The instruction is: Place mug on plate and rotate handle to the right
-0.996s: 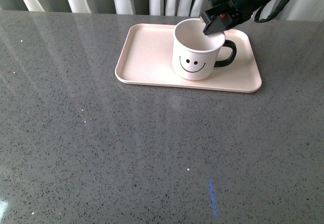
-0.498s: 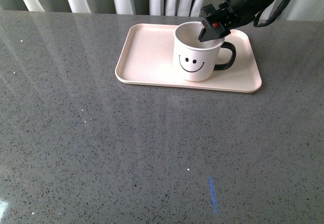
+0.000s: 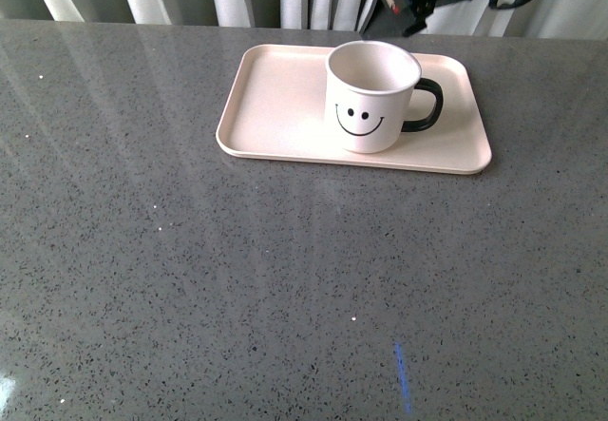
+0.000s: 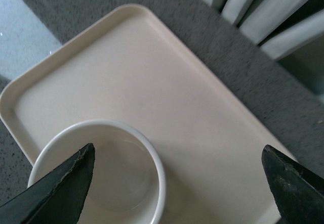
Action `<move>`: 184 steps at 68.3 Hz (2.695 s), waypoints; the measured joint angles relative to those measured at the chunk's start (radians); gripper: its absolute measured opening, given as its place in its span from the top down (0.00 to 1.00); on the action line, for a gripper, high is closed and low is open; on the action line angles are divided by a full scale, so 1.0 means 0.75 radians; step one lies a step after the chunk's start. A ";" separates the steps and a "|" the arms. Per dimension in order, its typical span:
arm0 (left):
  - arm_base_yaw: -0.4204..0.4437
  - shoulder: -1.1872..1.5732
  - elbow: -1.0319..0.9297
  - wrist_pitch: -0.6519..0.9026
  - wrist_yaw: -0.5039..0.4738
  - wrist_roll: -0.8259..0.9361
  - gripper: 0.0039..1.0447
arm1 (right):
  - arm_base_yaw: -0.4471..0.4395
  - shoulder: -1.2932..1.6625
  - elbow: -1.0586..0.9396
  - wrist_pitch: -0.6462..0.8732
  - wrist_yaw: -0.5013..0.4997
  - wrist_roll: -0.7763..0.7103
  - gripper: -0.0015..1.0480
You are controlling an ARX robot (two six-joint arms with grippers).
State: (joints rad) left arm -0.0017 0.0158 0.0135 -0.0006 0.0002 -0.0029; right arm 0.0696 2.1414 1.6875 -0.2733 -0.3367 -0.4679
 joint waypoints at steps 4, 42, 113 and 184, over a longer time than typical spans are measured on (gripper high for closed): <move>0.000 0.000 0.000 0.000 0.000 0.000 0.09 | -0.007 -0.067 -0.057 0.052 -0.049 0.006 0.09; 0.000 0.000 0.000 0.000 0.000 0.000 0.09 | -0.026 -0.717 -1.435 1.697 0.518 0.605 0.93; 0.000 0.000 0.000 0.000 0.000 0.000 0.09 | -0.094 -1.673 -2.203 1.476 0.449 0.610 0.98; 0.000 0.000 0.000 0.000 0.000 0.000 0.09 | -0.094 -2.498 -2.225 0.722 0.449 0.610 0.98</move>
State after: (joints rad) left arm -0.0017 0.0158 0.0135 -0.0006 0.0002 -0.0029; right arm -0.0010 0.2676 0.0189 0.2684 0.0002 -0.0101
